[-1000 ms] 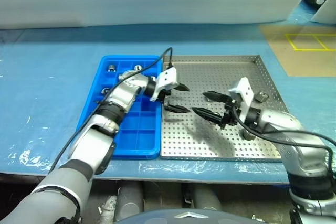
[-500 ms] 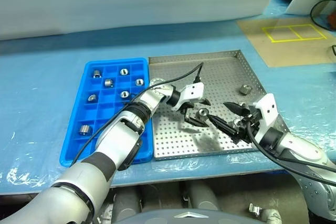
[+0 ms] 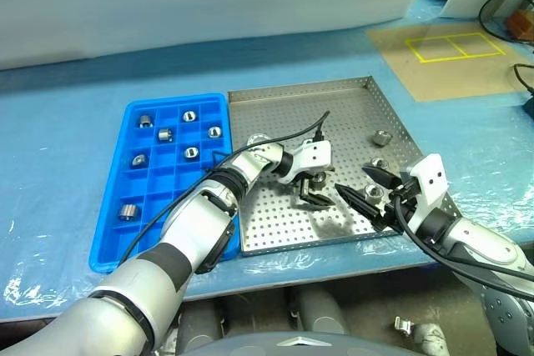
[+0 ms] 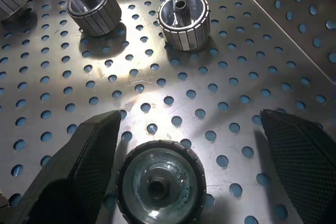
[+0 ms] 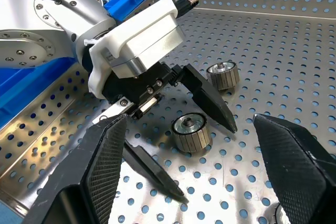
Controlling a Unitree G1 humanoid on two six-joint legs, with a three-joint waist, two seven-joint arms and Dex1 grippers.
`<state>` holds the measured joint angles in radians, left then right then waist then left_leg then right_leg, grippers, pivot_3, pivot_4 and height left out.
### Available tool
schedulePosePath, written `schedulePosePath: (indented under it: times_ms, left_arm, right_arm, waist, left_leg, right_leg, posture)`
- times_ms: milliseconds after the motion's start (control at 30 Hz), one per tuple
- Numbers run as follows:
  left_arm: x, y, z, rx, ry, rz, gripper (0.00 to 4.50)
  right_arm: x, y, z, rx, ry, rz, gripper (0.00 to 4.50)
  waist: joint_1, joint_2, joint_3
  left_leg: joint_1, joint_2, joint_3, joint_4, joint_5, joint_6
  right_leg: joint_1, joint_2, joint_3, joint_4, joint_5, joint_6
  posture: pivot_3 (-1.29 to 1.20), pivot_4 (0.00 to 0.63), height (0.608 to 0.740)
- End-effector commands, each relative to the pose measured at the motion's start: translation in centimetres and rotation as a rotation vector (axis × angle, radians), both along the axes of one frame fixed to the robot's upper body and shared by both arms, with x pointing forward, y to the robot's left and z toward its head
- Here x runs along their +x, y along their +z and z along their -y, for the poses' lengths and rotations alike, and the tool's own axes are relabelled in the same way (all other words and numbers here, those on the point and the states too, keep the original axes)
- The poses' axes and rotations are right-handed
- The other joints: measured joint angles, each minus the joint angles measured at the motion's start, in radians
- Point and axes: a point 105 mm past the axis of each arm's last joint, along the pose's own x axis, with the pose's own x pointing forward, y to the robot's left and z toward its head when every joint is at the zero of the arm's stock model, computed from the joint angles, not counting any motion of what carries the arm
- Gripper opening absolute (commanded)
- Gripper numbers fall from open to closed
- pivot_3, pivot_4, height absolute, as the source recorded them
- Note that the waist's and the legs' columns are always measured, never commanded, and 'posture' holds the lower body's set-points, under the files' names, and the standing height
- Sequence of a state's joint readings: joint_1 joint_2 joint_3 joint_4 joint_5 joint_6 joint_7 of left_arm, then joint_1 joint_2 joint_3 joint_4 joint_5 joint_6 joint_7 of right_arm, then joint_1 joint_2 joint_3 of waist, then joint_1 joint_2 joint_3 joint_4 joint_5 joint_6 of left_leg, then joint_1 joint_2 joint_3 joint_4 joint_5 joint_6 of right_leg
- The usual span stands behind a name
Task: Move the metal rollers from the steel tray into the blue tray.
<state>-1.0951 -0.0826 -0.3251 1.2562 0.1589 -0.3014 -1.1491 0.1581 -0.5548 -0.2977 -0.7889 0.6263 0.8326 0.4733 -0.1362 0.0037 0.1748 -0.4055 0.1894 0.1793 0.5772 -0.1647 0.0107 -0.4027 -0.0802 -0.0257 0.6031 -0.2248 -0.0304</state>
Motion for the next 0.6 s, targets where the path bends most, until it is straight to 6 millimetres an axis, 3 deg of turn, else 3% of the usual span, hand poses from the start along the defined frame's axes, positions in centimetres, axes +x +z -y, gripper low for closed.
schedulePosePath:
  times_ms: [33,167,200,333,500,600]
  left_arm:
    - [-0.1,0.1,-0.3,-0.008,-0.015,-0.012,4.08]
    - [0.4,-0.1,-0.6,0.012,0.023,0.007,2.9]
    - [0.5,-0.1,-0.6,0.009,0.03,0.005,2.9]
    - [0.4,-0.4,-1.1,0.015,0.026,-0.007,1.83]
    - [0.9,0.0,-1.2,-0.005,0.049,0.004,1.72]
    - [1.6,1.5,-1.5,-0.057,0.072,0.022,1.72]
  right_arm:
    - [0.1,0.8,-0.2,-0.008,0.011,0.045,3.95]
    - [0.3,0.8,-0.2,-0.009,0.014,0.045,3.95]
    - [0.4,0.8,-0.2,-0.009,0.016,0.046,3.95]
    - [0.9,0.8,-0.5,-0.006,0.028,0.049,3.95]
    - [1.2,0.7,-0.9,-0.004,0.049,0.05,3.95]
    - [1.5,0.9,-1.3,-0.004,0.081,0.055,3.95]
  waist:
    - [-0.007,0.0,0.0]
    - [-0.017,0.0,0.0]
    - [-0.017,0.0,0.0]
    - [-0.017,0.0,0.0]
    - [-0.016,0.0,0.0]
    - [-0.016,0.0,0.0]
  left_leg:
    - [0.0,0.0,0.0,0.0,0.0,0.0]
    - [-0.001,0.0,0.0,0.0,-0.001,0.002]
    - [-0.001,0.0,0.0,0.0,-0.001,0.002]
    - [-0.001,-0.001,0.0,0.001,-0.001,0.002]
    - [-0.001,-0.001,0.0,0.001,-0.001,0.002]
    - [-0.001,-0.001,0.0,0.001,-0.001,0.002]
  right_leg:
    - [0.0,0.0,0.0,0.0,0.0,0.0]
    - [0.0,-0.002,0.0,0.0,0.0,0.0]
    - [0.0,-0.002,0.0,0.0,0.0,0.0]
    - [0.0,-0.002,0.0,0.0,0.0,0.0]
    - [0.0,-0.003,-0.001,0.0,0.0,0.0]
    - [0.0,-0.003,-0.001,0.0,0.0,0.0]
  posture:
    - [-0.68,0.15,0.74]
    - [-0.67,0.15,0.74]
    - [-0.66,0.15,0.74]
    - [-0.64,0.15,0.74]
    - [-0.62,0.15,0.74]
    - [-0.58,0.15,0.74]
